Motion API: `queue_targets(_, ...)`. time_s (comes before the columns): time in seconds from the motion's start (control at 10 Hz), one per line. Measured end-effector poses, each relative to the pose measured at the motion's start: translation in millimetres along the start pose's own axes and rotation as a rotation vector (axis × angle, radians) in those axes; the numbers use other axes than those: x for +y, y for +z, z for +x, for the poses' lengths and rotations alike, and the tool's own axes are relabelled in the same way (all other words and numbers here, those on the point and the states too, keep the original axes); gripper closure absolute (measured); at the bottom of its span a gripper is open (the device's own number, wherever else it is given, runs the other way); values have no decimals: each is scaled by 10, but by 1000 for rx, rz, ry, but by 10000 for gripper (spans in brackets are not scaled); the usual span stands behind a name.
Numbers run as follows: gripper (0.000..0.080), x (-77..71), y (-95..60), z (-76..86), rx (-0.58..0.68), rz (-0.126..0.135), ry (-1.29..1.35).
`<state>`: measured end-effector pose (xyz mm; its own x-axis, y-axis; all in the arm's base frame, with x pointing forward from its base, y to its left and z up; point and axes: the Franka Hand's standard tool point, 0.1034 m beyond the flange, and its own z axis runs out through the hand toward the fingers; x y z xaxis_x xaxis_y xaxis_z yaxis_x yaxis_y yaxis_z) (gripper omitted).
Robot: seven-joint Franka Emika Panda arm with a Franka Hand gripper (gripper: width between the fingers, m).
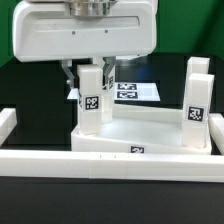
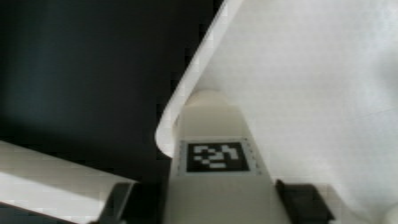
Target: Assemble desk
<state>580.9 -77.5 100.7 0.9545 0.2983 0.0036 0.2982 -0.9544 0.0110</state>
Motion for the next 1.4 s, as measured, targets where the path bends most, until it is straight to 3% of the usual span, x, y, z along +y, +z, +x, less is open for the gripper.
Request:
queue_targets(0.2, 511, 4, 5, 15, 0, 5, 199)
queue_targets(0.5, 511, -26, 15, 32, 6, 53, 713)
queue_targets(0.6, 510, -31, 14, 43, 1, 58, 862)
queue_targets(1.1, 509, -37, 15, 30, -32, 68, 1128)
queue_targets(1.2, 433, -32, 17, 23, -32, 65, 1097)
queue_targets(1.3, 295, -32, 24, 16, -33, 62, 1010)
queue_targets(1.4, 295, -30, 25, 14, -31, 61, 960)
